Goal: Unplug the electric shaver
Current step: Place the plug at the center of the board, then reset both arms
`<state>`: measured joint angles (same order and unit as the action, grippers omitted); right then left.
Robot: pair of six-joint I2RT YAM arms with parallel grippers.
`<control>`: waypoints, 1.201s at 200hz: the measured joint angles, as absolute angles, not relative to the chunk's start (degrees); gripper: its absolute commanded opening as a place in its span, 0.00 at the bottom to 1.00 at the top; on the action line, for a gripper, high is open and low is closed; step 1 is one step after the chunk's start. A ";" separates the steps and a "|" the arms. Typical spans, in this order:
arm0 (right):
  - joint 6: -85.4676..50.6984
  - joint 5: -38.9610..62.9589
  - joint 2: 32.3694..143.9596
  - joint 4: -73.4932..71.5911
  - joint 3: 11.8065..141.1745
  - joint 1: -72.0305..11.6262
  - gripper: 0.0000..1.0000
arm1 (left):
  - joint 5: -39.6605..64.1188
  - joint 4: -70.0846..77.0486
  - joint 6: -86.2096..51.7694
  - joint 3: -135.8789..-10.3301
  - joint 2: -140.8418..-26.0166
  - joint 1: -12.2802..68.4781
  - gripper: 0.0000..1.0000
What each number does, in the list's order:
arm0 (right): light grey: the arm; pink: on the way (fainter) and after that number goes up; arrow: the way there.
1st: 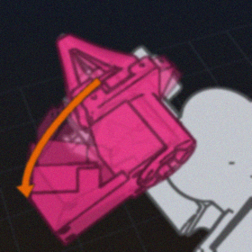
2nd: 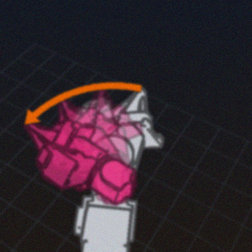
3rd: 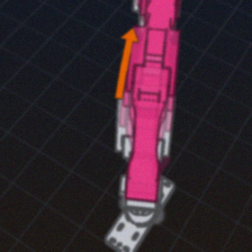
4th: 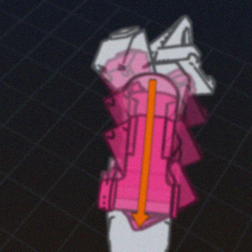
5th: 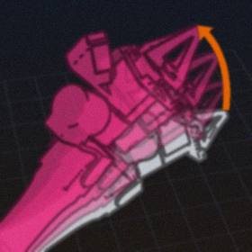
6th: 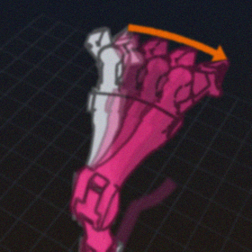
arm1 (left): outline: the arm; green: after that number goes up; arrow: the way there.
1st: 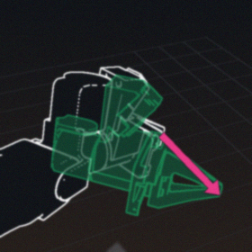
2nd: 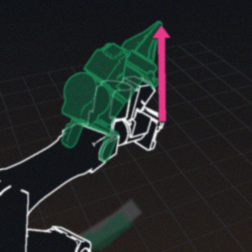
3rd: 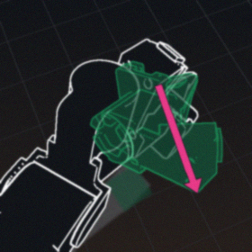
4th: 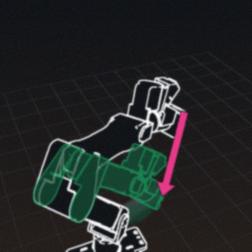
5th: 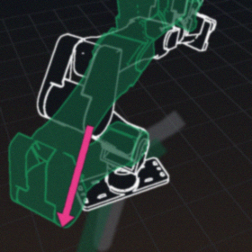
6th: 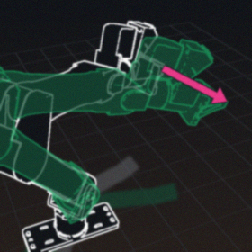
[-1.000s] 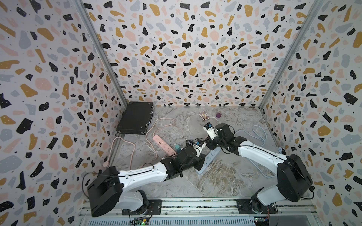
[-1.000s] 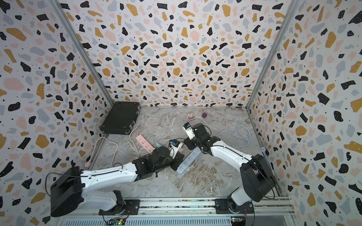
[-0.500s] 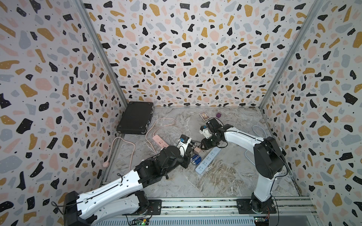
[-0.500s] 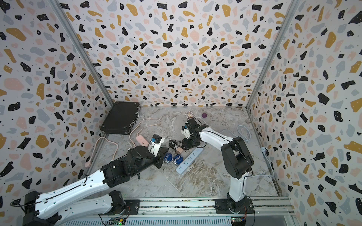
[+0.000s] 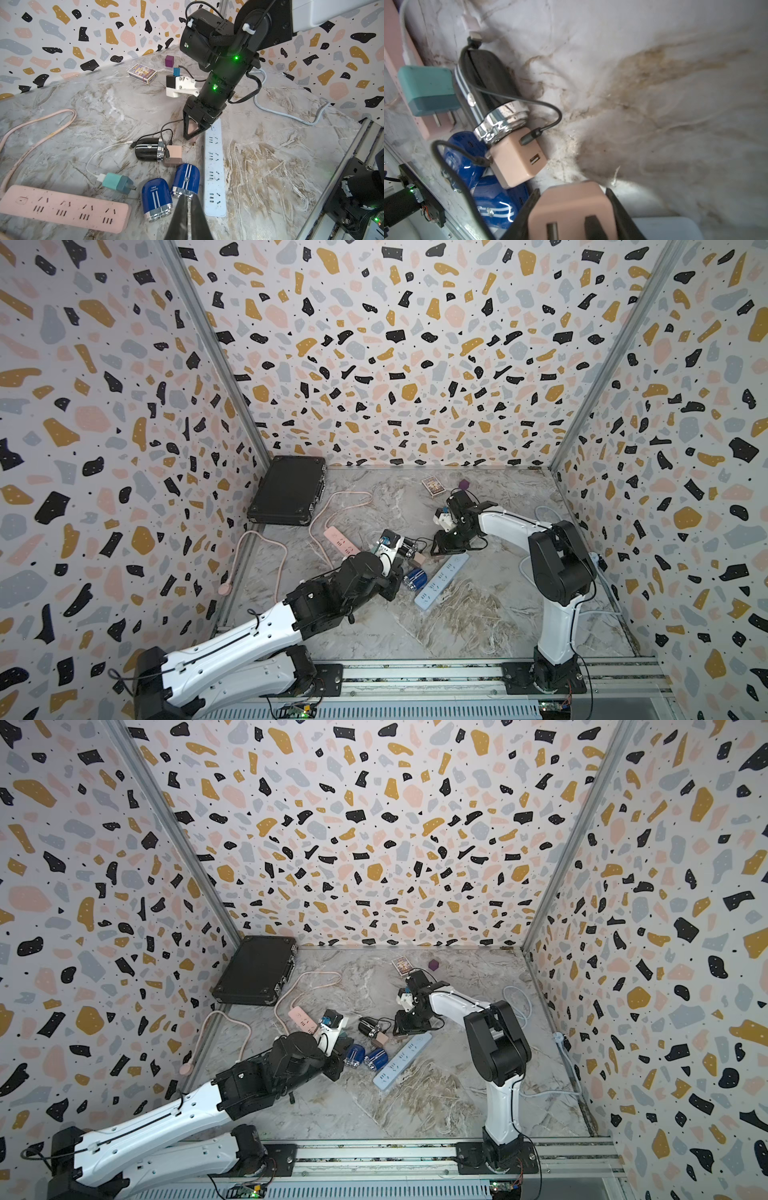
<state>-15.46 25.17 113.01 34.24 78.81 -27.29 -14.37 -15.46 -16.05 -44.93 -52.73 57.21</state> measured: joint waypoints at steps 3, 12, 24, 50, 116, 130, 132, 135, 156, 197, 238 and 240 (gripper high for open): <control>-15.46 25.21 113.23 34.24 78.91 -27.16 0.22 | -14.41 -15.46 -16.05 -44.93 -52.73 57.21 0.09; -15.46 25.61 113.84 34.06 79.13 -26.76 0.27 | -14.52 -15.46 -16.05 -44.88 -52.73 57.21 0.09; -15.51 26.04 114.43 33.87 79.42 -26.65 0.37 | -14.61 -15.51 -16.05 -44.88 -52.73 57.21 0.09; -15.46 27.07 115.07 33.80 79.92 -26.74 0.54 | -15.11 -15.84 -16.03 -44.88 -52.71 57.21 0.10; -14.55 25.43 113.45 33.95 79.70 -26.81 0.68 | -17.06 -16.73 -15.77 -44.88 -52.38 57.17 0.17; -14.52 24.86 111.53 33.69 79.00 -26.79 0.68 | -17.37 -16.75 -15.66 -44.88 -52.38 57.10 0.17; -14.52 24.82 111.13 33.61 78.83 -26.79 0.68 | -17.43 -16.75 -15.62 -44.88 -52.38 57.06 0.18; -14.52 24.67 110.59 33.52 78.56 -26.79 0.69 | -17.54 -16.78 -15.59 -44.88 -52.38 57.01 0.18; -14.37 23.86 105.38 32.01 75.42 -26.28 0.74 | -18.87 -16.95 -15.07 -44.88 -52.34 56.29 0.24; -12.16 22.39 92.40 26.61 66.43 -18.52 0.80 | -21.06 -17.96 -12.56 -44.86 -49.56 46.11 0.74; -9.10 18.35 82.85 17.69 55.20 -4.43 0.83 | -22.81 -16.10 -8.47 -42.98 -48.62 30.89 1.00; -8.95 18.06 82.39 17.19 54.54 -3.81 0.83 | -22.70 -15.88 -8.34 -42.78 -48.80 29.91 0.99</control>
